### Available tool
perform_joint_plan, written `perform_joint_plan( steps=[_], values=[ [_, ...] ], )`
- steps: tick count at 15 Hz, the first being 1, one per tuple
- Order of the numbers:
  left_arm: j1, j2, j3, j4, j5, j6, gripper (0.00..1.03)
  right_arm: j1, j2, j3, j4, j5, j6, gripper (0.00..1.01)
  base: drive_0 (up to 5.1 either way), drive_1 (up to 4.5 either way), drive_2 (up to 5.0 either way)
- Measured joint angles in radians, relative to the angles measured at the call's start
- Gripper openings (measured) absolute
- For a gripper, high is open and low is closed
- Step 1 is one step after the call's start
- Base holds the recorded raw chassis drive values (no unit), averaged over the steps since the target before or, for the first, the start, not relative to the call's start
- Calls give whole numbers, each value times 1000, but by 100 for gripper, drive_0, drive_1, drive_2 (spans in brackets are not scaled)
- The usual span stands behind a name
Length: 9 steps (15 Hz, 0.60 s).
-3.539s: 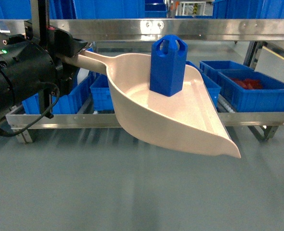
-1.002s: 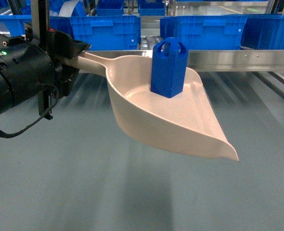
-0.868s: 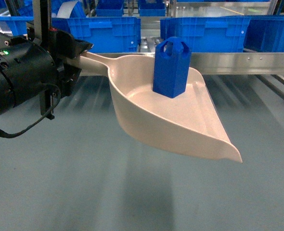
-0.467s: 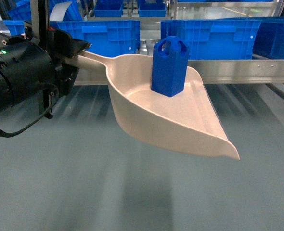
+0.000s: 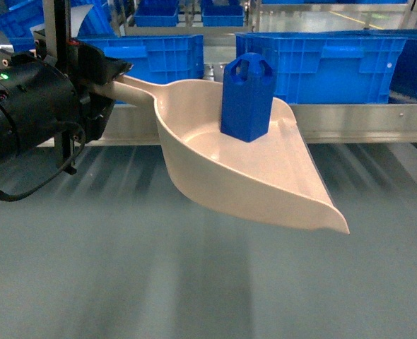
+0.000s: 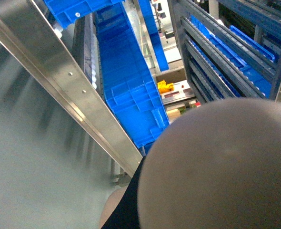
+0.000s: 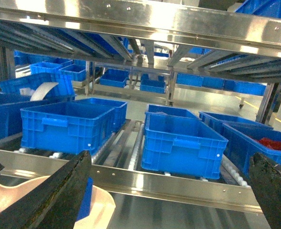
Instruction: Place part in tray to right shelf
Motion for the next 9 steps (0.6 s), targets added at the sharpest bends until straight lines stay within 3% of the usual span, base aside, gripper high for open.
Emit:
perform_joint_plan(
  steps=[4,9],
  values=[
    [4,0,0,0,-5,1,14,0,3,0,0,-1,0,98,298,205,-493],
    [-7,0,0,2,6,2,14,0,2,0,1,3,0,98,101,501,-299]
  ],
)
